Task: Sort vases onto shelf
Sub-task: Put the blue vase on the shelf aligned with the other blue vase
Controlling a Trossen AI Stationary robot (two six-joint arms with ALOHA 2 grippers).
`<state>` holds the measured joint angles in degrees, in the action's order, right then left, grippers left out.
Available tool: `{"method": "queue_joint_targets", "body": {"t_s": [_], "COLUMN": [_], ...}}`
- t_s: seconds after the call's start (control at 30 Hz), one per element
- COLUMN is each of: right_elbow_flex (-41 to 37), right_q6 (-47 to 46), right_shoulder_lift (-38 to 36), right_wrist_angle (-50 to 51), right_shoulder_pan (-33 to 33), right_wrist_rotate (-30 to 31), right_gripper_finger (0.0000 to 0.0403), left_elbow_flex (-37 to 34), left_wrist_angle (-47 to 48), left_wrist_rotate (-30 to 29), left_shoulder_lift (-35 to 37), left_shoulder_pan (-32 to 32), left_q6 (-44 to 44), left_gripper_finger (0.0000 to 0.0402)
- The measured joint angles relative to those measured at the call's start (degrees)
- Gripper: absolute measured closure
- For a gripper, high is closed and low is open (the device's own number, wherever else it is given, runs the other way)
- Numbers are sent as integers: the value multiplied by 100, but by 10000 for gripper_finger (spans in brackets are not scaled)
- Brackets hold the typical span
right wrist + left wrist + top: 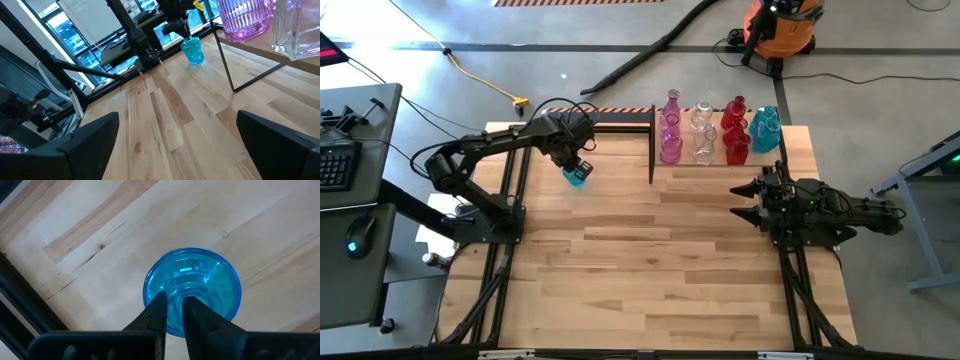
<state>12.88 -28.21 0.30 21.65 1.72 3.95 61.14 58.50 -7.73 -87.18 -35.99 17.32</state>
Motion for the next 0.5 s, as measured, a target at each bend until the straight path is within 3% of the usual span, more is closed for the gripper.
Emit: {"method": "queue_joint_targets", "body": {"t_s": [0.2, 0.5], "right_elbow_flex": [0, 0], "right_q6": [-8, -153], "right_shoulder_lift": [2, 2], "right_wrist_angle": [-1, 0], "right_shoulder_pan": [1, 0], "right_wrist_rotate": [9, 71], "right_gripper_finger": [18, 18], "left_elbow_flex": [89, 245], "left_wrist_angle": [48, 59], "left_wrist_rotate": [101, 715], "left_shoulder_lift": [146, 281], "left_shoulder_pan": [0, 82], "left_q6": [15, 195], "left_gripper_finger": [378, 380]}}
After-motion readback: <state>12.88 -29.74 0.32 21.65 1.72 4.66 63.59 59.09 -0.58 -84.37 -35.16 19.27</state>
